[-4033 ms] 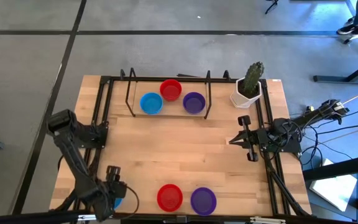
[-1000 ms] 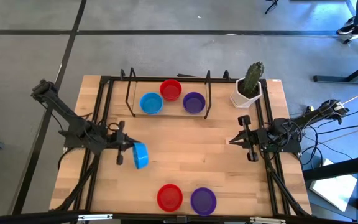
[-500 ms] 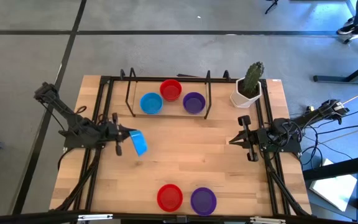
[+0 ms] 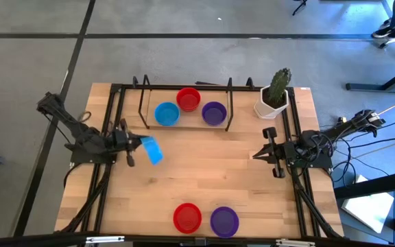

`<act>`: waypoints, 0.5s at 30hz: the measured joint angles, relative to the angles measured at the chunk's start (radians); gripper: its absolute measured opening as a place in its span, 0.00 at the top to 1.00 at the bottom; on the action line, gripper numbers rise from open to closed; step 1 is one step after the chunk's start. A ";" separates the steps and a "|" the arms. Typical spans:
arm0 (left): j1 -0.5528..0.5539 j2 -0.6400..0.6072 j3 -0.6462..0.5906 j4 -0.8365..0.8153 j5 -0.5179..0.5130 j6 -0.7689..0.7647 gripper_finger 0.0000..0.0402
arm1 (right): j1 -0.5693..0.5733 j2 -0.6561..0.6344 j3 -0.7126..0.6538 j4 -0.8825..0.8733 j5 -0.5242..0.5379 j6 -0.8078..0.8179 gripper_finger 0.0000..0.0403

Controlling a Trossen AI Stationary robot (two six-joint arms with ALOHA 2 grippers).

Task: Pick & Place Mini bowls
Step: Stack the blue bowl on top of the blue bowl on the shelf

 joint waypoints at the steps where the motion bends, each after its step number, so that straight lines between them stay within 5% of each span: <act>1: 0.018 0.009 0.041 -0.002 -0.002 0.035 0.99 | 0.000 0.000 0.000 0.007 0.000 -0.002 0.96; 6: 0.128 0.107 0.339 -0.084 0.019 0.161 0.99 | 0.000 0.000 0.000 0.012 0.000 -0.003 0.96; 15: 0.433 0.432 0.891 -0.534 0.010 0.219 0.99 | 0.000 0.000 0.000 0.011 0.000 -0.015 0.96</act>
